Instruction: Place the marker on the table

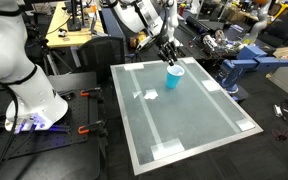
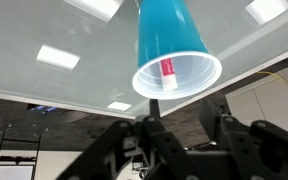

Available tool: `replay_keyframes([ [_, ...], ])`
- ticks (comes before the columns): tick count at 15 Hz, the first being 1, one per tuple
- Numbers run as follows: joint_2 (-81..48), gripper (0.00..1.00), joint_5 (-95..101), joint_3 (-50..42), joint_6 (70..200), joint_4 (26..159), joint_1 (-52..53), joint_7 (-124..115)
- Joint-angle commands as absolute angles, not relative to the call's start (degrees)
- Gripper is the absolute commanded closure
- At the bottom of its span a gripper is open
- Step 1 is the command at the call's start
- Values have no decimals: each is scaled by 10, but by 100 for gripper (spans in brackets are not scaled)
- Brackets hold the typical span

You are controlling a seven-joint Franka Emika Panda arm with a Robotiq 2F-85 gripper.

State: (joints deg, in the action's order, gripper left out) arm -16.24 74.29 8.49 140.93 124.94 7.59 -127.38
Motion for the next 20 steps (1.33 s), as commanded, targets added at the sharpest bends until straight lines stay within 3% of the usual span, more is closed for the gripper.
replay_keyframes([
  [1, -157, 49, 717, 78, 1435, 1261, 72, -1258],
  [20, -201, 48, 696, 53, 1477, 1223, 65, -1212],
])
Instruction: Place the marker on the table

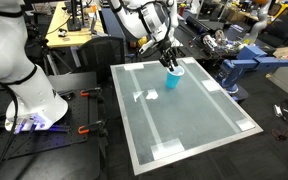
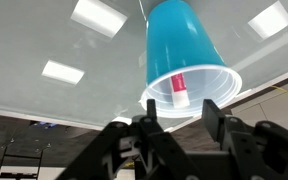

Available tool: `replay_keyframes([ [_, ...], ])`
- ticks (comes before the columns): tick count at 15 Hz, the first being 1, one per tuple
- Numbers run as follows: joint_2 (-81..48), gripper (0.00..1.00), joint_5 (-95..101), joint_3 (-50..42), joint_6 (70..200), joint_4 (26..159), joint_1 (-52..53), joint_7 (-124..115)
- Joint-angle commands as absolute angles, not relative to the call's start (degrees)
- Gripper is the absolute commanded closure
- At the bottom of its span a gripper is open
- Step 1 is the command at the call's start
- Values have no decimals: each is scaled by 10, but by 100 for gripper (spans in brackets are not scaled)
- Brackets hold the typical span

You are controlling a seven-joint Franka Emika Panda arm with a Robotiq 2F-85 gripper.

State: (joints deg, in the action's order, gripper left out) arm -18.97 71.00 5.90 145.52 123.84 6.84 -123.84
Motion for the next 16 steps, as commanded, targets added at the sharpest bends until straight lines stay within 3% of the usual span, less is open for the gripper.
replay_keyframes([
  [1, -204, 47, 694, 53, 1478, 1221, 65, -1209],
  [16, -241, 49, 676, 47, 1482, 1186, 63, -1178],
])
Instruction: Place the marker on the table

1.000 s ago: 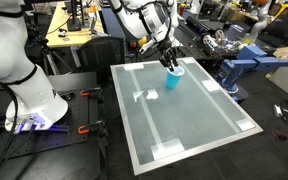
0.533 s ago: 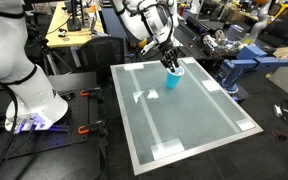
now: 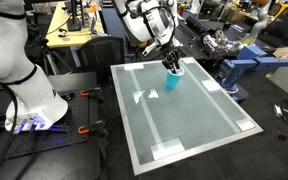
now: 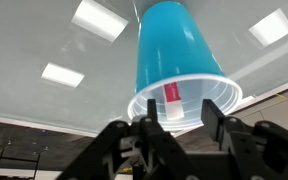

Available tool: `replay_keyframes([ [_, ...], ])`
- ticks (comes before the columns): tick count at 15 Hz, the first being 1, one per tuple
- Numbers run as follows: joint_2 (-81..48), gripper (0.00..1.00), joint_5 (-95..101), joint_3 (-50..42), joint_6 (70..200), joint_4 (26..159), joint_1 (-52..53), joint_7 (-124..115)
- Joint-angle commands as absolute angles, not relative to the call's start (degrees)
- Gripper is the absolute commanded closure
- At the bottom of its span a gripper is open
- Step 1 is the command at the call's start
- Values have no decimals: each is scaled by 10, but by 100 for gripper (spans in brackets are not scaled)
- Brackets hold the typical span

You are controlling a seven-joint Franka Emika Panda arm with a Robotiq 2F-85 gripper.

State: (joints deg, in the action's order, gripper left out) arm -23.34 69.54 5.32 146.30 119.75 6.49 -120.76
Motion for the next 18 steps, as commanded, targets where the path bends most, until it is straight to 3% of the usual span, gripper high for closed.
replay_keyframes([
  [1, -243, 48, 672, 46, 1481, 1185, 63, -1174],
  [18, -260, 48, 644, 34, 1464, 1163, 72, -1148],
])
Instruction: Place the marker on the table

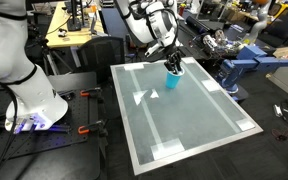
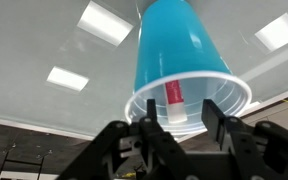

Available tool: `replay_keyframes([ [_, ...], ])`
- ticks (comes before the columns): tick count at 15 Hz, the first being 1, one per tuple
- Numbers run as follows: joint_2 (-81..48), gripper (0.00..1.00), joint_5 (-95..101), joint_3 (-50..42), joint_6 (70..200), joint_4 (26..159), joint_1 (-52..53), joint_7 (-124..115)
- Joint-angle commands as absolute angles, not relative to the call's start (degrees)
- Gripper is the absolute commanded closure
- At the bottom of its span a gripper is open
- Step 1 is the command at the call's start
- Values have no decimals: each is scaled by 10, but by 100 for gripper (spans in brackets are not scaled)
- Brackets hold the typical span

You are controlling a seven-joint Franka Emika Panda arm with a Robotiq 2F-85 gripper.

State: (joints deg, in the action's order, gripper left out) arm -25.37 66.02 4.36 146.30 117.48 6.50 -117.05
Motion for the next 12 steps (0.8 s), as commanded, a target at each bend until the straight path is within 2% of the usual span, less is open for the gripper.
replay_keyframes([
  [1, -261, 48, 644, 34, 1461, 1162, 73, -1149],
  [10, -271, 49, 645, 27, 1447, 1150, 77, -1152],
  [11, -272, 56, 645, 26, 1446, 1149, 78, -1153],
  [12, -272, 74, 646, 26, 1443, 1148, 79, -1155],
])
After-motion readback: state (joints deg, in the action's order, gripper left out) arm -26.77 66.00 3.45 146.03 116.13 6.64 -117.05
